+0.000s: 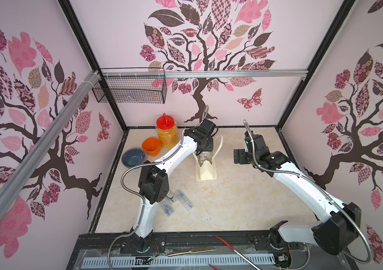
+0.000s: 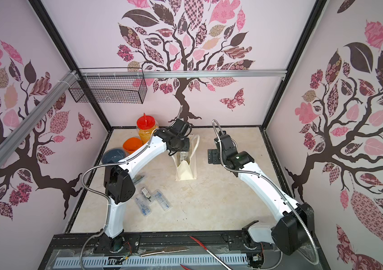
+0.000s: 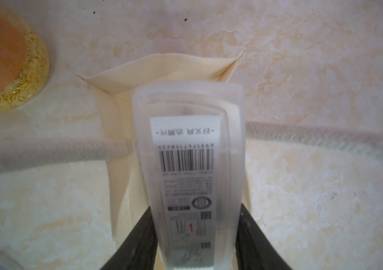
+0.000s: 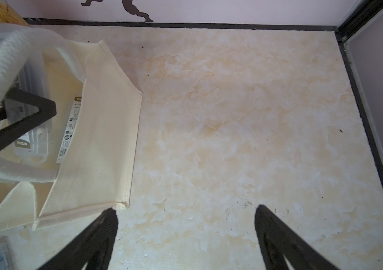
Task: Put the compass set into the canvas bag
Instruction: Place the compass set in the canvas bag.
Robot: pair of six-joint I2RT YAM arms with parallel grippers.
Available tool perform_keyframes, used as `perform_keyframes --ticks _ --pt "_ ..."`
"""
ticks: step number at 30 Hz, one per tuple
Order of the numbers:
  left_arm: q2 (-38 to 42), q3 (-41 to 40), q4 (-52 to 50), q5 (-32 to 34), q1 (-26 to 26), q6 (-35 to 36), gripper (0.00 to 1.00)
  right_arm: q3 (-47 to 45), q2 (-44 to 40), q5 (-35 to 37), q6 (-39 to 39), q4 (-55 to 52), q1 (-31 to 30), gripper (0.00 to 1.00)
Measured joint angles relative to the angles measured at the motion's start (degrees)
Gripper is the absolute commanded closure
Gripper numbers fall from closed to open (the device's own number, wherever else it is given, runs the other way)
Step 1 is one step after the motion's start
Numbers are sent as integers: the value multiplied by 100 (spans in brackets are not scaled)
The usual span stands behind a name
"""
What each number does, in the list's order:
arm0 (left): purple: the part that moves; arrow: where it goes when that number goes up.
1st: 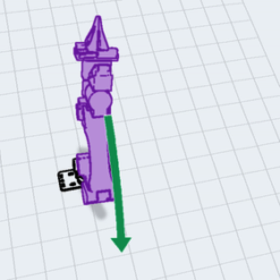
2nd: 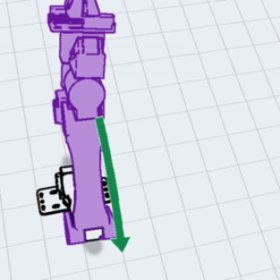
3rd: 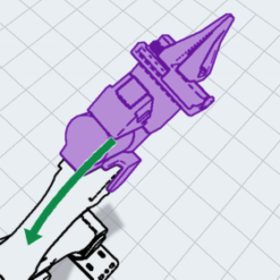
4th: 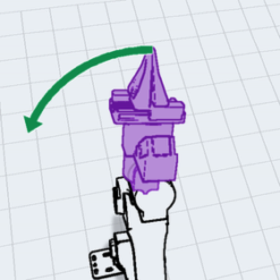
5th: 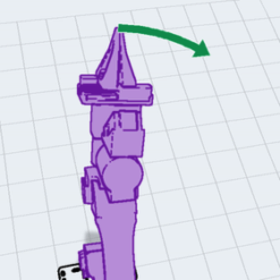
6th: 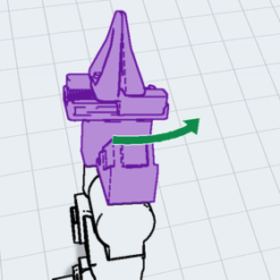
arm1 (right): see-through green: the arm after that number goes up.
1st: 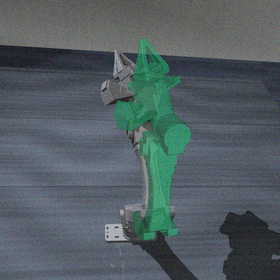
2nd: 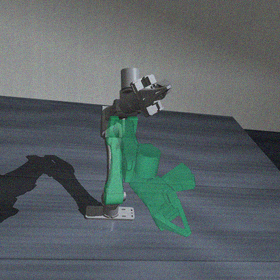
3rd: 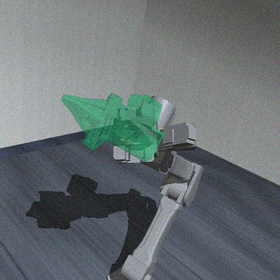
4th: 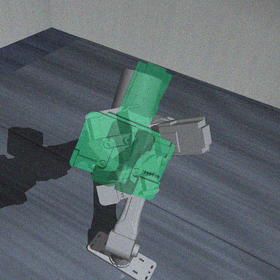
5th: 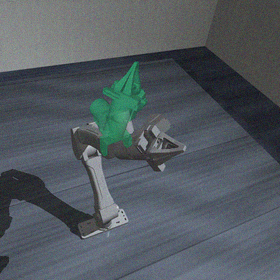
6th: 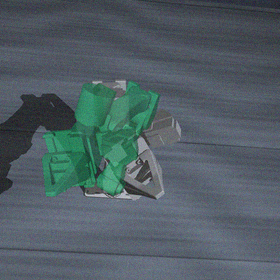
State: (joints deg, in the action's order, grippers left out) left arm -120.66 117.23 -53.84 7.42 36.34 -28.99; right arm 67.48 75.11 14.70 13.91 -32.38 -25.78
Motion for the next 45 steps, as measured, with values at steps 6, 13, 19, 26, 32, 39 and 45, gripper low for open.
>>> perform_keyframes --ticks 6,13,19,26,32,39,45 --pt "-24 -74 -22 -72 2 -87 50 -50 -2 -2 0 13 -2 6" --pt "-205 -79 -39 -153 11 -127 50 -59 -2 -7 0 31 -2 5" --pt "-256 -118 -116 -164 116 -168 49 -87 -2 -59 4 55 -2 5" --pt "-273 -122 -131 -188 190 -249 47 -140 -2 -107 7 61 0 5" --pt "-431 -118 -149 -280 179 -275 44 -144 -2 -149 24 83 0 5" --pt "-680 -109 -289 -450 146 -304 39 -146 -2 -177 28 103 0 5" --pt "-675 -109 -280 -498 142 -306 26 -146 -2 -221 31 140 -2 4"
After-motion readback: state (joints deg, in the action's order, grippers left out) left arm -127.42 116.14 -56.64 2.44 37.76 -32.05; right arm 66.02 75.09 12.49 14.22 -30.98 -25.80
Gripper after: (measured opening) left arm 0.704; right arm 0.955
